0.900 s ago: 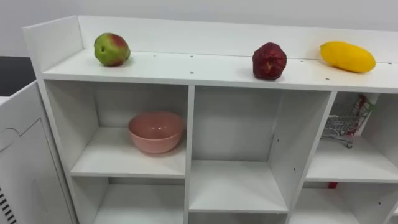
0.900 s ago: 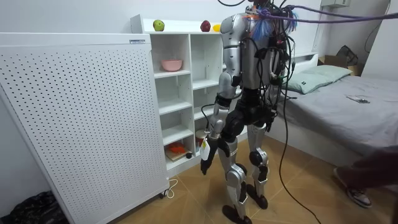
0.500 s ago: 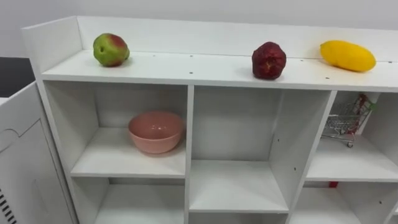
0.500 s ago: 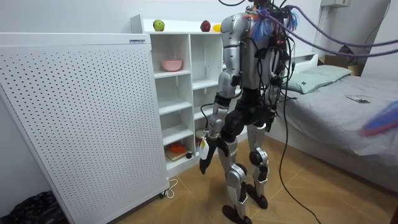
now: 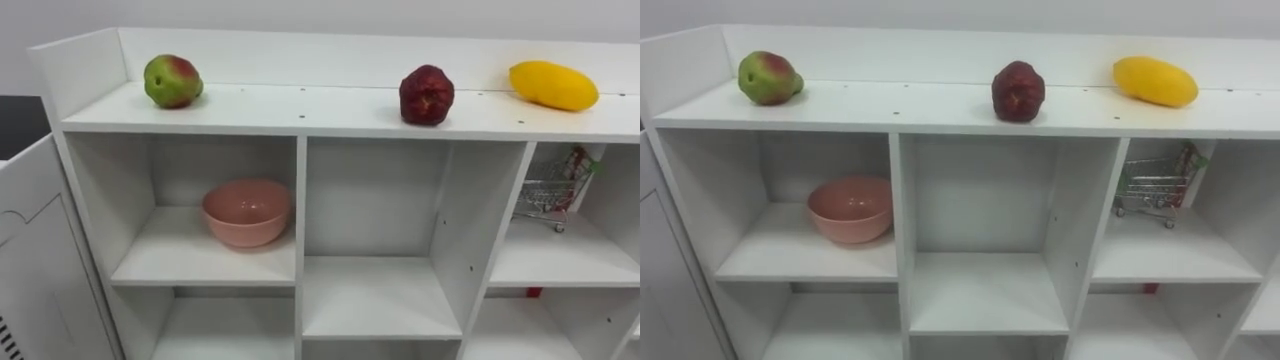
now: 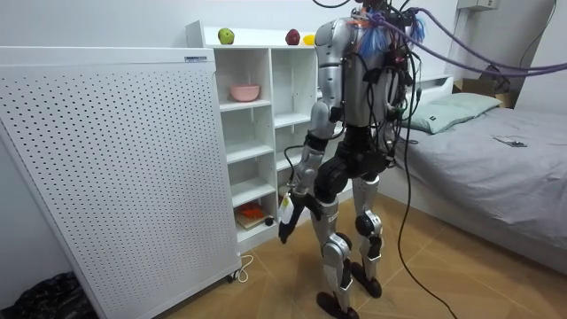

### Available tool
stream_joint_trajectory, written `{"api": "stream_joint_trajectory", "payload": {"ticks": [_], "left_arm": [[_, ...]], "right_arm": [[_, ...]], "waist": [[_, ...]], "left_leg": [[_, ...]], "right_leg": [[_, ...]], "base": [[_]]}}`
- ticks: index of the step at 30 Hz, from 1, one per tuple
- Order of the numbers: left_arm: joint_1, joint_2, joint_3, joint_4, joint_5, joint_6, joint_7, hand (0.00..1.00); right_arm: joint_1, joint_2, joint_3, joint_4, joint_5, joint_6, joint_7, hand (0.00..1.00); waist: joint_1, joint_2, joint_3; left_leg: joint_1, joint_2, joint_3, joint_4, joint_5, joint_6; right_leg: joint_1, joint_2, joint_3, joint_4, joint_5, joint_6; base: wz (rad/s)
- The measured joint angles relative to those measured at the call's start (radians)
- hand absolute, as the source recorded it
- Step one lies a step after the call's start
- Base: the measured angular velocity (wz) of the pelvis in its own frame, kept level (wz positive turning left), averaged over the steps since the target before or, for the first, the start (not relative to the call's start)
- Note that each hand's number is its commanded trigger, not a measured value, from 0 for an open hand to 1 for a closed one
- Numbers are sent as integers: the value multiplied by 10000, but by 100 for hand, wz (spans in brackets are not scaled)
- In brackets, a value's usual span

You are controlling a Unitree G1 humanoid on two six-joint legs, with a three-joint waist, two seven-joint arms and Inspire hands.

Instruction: Arrange fruit in the closet

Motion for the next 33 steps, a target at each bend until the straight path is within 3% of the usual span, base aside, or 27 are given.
{"api": "stream_joint_trajectory", "payload": {"ticks": [5,7,8,11,16,24,33], "left_arm": [[-97,8,-64,-228,-25,-243,379,0],[-164,10,-150,-238,-30,-304,506,0],[-166,10,-145,-238,-30,-339,540,0],[-143,12,-192,-352,-18,-428,555,0],[106,-2,-207,-381,-15,-642,683,0],[280,67,-348,-167,-10,-682,767,0],[355,171,-713,-219,325,-688,675,0]], "right_arm": [[47,44,-113,-4643,-401,-225,-1003,0],[5,54,-103,-6282,-1259,-717,-1394,0],[25,65,-92,-6595,-1513,-774,-1490,0],[309,81,131,-8524,-2361,-751,-1899,0],[263,76,233,-10786,-3062,-780,-2187,0],[-2,28,256,-13037,-3463,-1109,-2407,0],[-873,-73,241,-13769,-3470,-1450,-2607,0]], "waist": [[-109,-4,3],[-105,1,-36],[-89,1,-47],[39,47,-125],[168,89,-158],[158,-59,-205],[202,-149,-149]], "left_leg": [[-43,8,31,37,0,-1],[-53,8,59,35,0,-1],[-54,9,61,32,0,-1],[-176,2,112,25,0,-1],[-97,4,104,29,3,-3],[-136,74,67,149,6,2],[-161,106,-24,150,-2,7]], "right_leg": [[-70,19,40,6,-2,0],[-138,19,44,26,0,-1],[-146,21,51,28,0,-1],[-340,22,156,70,0,0],[-354,23,246,146,0,0],[-321,9,260,257,3,-5],[-335,50,281,343,26,-44]], "base": [[-4],[0],[0],[-11],[-8],[0],[0]]}}
